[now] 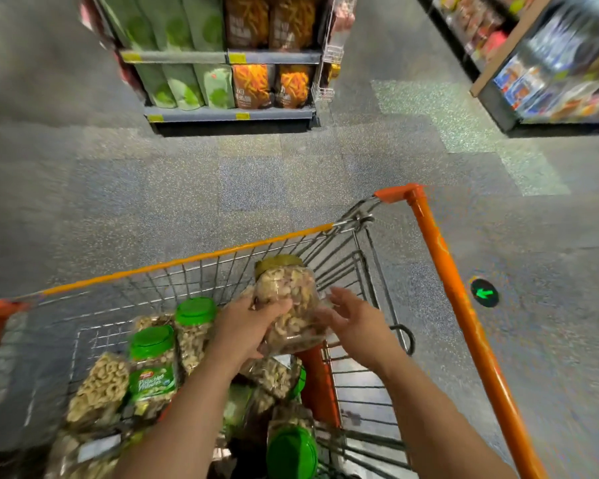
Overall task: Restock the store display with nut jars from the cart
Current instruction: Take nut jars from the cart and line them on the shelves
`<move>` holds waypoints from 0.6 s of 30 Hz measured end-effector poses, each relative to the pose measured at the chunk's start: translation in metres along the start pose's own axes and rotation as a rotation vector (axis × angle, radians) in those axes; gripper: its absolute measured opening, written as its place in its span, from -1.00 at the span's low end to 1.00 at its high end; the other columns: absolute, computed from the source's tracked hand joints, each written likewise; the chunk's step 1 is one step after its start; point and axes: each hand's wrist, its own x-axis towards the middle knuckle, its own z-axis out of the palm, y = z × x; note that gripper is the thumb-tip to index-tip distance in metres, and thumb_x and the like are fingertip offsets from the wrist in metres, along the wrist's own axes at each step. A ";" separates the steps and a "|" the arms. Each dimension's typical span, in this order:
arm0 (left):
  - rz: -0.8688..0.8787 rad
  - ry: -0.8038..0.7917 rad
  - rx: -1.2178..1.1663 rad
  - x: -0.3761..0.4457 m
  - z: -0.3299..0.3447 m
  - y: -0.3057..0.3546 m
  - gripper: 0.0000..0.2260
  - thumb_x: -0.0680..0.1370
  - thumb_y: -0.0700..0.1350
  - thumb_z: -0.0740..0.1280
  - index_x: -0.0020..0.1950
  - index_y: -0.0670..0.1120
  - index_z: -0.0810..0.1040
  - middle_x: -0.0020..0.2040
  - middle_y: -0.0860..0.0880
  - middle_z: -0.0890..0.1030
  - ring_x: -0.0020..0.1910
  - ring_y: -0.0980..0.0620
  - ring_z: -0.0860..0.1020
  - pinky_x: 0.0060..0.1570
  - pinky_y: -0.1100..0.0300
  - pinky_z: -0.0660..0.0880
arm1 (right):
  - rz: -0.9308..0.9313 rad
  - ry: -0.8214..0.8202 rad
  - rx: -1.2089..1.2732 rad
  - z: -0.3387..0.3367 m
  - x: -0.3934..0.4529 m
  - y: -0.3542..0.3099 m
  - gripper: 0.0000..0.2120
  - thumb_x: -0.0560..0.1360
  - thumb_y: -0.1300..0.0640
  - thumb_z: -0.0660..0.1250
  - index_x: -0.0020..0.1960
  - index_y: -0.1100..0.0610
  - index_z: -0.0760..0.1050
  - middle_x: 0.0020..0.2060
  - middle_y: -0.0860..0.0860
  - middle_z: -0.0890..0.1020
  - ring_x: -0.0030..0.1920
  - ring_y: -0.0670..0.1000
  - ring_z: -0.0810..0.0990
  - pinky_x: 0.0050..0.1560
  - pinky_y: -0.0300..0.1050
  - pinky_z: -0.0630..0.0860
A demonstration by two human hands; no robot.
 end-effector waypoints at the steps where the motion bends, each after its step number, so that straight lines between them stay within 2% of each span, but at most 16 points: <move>1: 0.023 0.015 -0.010 -0.019 -0.003 0.005 -0.67 0.47 0.12 0.53 0.15 0.07 0.56 -0.02 0.11 0.59 -0.13 0.08 0.58 -0.07 -0.10 0.68 | -0.018 -0.002 0.044 -0.006 -0.006 -0.001 -0.41 0.61 -0.17 0.31 0.55 0.05 0.34 0.36 0.01 0.58 0.33 0.00 0.56 0.32 -0.08 0.49; 2: 0.051 0.017 -0.002 -0.037 -0.005 0.009 -0.68 0.47 0.10 0.52 0.15 0.09 0.55 -0.06 0.13 0.59 -0.16 0.07 0.59 -0.08 -0.09 0.68 | -0.029 -0.013 0.108 -0.011 -0.013 -0.002 -0.43 0.61 -0.15 0.32 0.54 0.06 0.36 0.30 -0.03 0.61 0.28 -0.02 0.58 0.26 -0.15 0.51; 3: 0.082 0.017 0.001 -0.055 -0.005 0.010 -0.75 0.47 0.11 0.52 0.03 0.10 0.53 -0.12 0.15 0.63 -0.21 0.07 0.62 -0.12 -0.08 0.68 | -0.050 -0.029 0.159 -0.018 -0.022 -0.004 -0.43 0.60 -0.14 0.34 0.52 0.07 0.37 0.27 -0.05 0.61 0.27 -0.04 0.58 0.24 -0.20 0.50; 5: 0.129 0.045 -0.007 -0.086 -0.004 0.009 -0.80 0.46 0.12 0.52 -0.04 0.10 0.58 -0.29 0.16 0.70 -0.32 0.11 0.68 -0.22 -0.03 0.69 | -0.096 -0.078 0.227 -0.026 -0.034 -0.005 -0.32 0.51 -0.26 0.38 0.52 0.02 0.39 0.35 -0.03 0.58 0.32 -0.01 0.56 0.35 -0.08 0.49; 6: 0.149 0.074 -0.022 -0.105 -0.002 0.008 -0.80 0.46 0.13 0.52 -0.03 0.09 0.61 -0.31 0.18 0.70 -0.33 0.14 0.69 -0.26 0.00 0.69 | -0.111 -0.123 0.274 -0.031 -0.042 -0.004 -0.26 0.45 -0.32 0.38 0.52 -0.01 0.39 0.37 -0.01 0.57 0.32 0.00 0.56 0.35 -0.03 0.51; 7: 0.159 0.093 -0.048 -0.121 0.000 0.006 -0.79 0.46 0.12 0.52 -0.01 0.07 0.63 -0.30 0.20 0.70 -0.32 0.15 0.69 -0.28 0.01 0.68 | -0.126 -0.170 0.325 -0.036 -0.050 -0.003 -0.28 0.45 -0.32 0.39 0.51 -0.03 0.40 0.37 -0.02 0.57 0.30 -0.01 0.57 0.30 -0.06 0.55; 9: 0.175 0.141 -0.097 -0.158 0.008 0.002 -0.73 0.44 0.14 0.53 0.01 0.01 0.66 -0.25 0.16 0.72 -0.28 0.15 0.70 -0.29 0.02 0.68 | -0.178 -0.248 0.368 -0.047 -0.071 -0.002 -0.40 0.51 -0.26 0.40 0.47 -0.06 0.42 0.33 -0.07 0.59 0.27 -0.06 0.59 0.13 -0.25 0.60; 11: 0.187 0.190 -0.143 -0.193 0.016 -0.004 -0.65 0.37 0.19 0.57 0.00 -0.01 0.67 -0.23 0.13 0.73 -0.26 0.17 0.70 -0.28 -0.02 0.68 | -0.226 -0.290 0.395 -0.055 -0.088 0.002 -0.22 0.33 -0.43 0.47 0.43 -0.08 0.47 0.28 -0.11 0.62 0.27 -0.06 0.60 0.18 -0.14 0.59; 12: 0.192 0.218 -0.173 -0.210 0.021 -0.008 -0.62 0.33 0.21 0.60 -0.03 -0.01 0.67 -0.25 0.13 0.72 -0.28 0.17 0.69 -0.30 -0.02 0.68 | -0.243 -0.315 0.426 -0.058 -0.098 0.004 -0.18 0.26 -0.44 0.51 0.41 -0.08 0.50 0.23 -0.11 0.65 0.24 -0.06 0.62 0.18 -0.11 0.59; 14: 0.229 0.264 -0.239 -0.245 0.032 -0.019 -0.59 0.25 0.24 0.56 -0.09 -0.01 0.68 -0.30 0.12 0.70 -0.30 0.14 0.69 -0.38 0.05 0.63 | -0.289 -0.406 0.471 -0.068 -0.124 0.005 -0.45 0.40 -0.24 0.50 0.32 -0.07 0.53 0.08 -0.14 0.70 0.11 -0.13 0.66 0.07 -0.19 0.60; 15: 0.246 0.276 -0.271 -0.258 0.036 -0.025 -0.56 0.23 0.24 0.57 -0.06 -0.02 0.69 -0.28 0.10 0.70 -0.27 0.12 0.69 -0.39 0.07 0.61 | -0.307 -0.472 0.478 -0.071 -0.133 0.006 -0.53 0.44 -0.18 0.46 0.30 -0.06 0.53 0.04 -0.15 0.72 0.09 -0.14 0.67 0.12 -0.12 0.60; 17: 0.263 0.299 -0.338 -0.291 0.046 -0.041 -0.43 0.20 0.25 0.62 0.11 -0.01 0.70 -0.11 0.05 0.75 -0.10 0.06 0.72 -0.36 0.05 0.63 | -0.335 -0.604 0.449 -0.075 -0.157 0.011 -0.47 0.42 -0.21 0.46 0.34 -0.06 0.52 0.12 -0.10 0.72 0.21 -0.05 0.66 0.31 0.11 0.54; 18: 0.260 0.326 -0.371 -0.309 0.051 -0.049 -0.37 0.20 0.26 0.63 0.18 0.01 0.68 -0.03 0.02 0.75 -0.04 0.03 0.72 -0.35 0.04 0.64 | -0.347 -0.656 0.454 -0.074 -0.169 0.012 -0.42 0.41 -0.21 0.46 0.38 -0.05 0.51 0.18 -0.05 0.70 0.25 0.01 0.64 0.34 0.18 0.52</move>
